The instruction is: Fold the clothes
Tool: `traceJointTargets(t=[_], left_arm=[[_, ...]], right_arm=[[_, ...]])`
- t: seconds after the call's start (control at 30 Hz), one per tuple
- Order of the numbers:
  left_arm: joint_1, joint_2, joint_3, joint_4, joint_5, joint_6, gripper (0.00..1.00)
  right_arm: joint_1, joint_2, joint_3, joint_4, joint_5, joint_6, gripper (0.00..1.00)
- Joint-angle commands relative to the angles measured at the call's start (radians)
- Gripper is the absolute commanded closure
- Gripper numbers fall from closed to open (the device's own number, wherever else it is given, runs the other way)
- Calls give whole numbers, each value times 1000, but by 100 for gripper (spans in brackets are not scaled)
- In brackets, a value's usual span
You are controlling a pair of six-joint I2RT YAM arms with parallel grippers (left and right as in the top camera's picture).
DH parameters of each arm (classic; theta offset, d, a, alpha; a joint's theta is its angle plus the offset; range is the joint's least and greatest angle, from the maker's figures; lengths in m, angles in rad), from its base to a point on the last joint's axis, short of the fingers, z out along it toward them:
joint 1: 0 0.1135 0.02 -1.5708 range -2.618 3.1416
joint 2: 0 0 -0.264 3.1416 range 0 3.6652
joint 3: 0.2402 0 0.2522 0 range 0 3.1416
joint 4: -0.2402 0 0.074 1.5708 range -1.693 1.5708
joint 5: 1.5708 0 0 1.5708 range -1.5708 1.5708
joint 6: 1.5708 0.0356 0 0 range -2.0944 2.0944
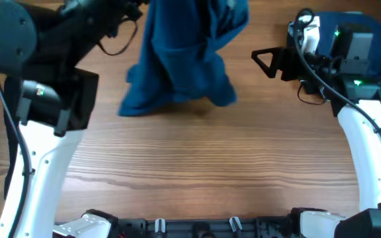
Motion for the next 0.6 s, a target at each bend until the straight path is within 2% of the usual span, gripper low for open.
traceJointTargets(t=[0.0, 0.07, 0.17, 0.2, 0.27, 0.4, 0.47, 0.53, 0.57], left_arm=[[-96, -19, 22, -22, -80, 47, 96], [-97, -19, 22, -135, -84, 130, 96], [-31, -19, 22, -377, -84, 229, 96], [-4, -18, 22, -497, -83, 326, 96], [14, -19, 22, -609, -70, 425, 96], [80, -18, 22, -1067, -62, 739, 96], [110, -18, 22, -1232, -150, 798, 96], [148, -18, 22, -1378, -381, 797, 96], [164, -18, 22, -1413, -451, 791, 96]], right_arm=[[-26, -12, 17, -5, -69, -6, 12], [-31, -14, 17, -26, -72, -34, 12], [-31, -16, 17, -49, -95, -101, 12], [-31, -16, 17, -50, -158, -133, 12], [-31, -16, 17, -50, -190, -137, 12], [8, -10, 17, -61, -182, -136, 12], [59, 4, 17, -58, -95, -112, 13], [127, 38, 17, -45, 33, -38, 13], [151, 58, 17, -42, 81, 7, 13]])
